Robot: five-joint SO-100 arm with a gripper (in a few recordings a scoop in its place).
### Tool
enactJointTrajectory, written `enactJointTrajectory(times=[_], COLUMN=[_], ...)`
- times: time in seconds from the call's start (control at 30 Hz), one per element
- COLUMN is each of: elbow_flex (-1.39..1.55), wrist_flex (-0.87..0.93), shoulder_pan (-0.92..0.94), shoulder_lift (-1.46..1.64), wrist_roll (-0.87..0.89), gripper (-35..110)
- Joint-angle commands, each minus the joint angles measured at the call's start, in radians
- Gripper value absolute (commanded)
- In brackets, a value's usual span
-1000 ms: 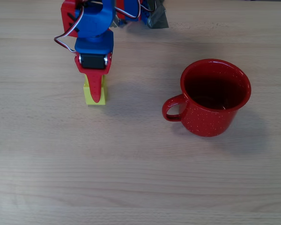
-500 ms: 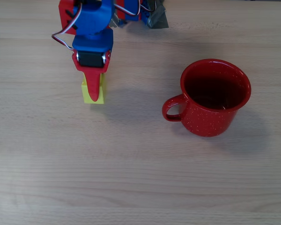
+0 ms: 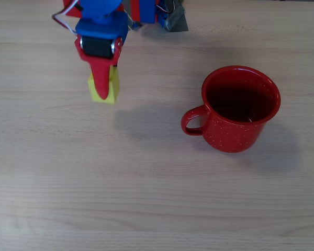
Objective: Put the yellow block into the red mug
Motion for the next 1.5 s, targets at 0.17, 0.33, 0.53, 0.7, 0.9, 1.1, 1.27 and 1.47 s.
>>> enactJointTrajectory(times=[0.17,0.33,0.53,0.7,0.9,1.1,1.27,1.47], elbow_flex=[-0.196,-0.305,-0.422,-0.491,-0.526,-0.44,-0.301,-0.187], wrist_flex=[0.11,0.19,0.25,0.273,0.273,0.216,0.137,0.021], shoulder_pan=[-0.106,-0.204,-0.337,-0.442,-0.548,-0.666,-0.759,-0.776], shoulder_lift=[0.206,0.247,0.261,0.261,0.261,0.293,0.325,0.276], wrist_roll=[0.06,0.1,0.143,0.163,0.189,0.233,0.261,0.258], gripper=[0,0,0,0,0,0,0,0])
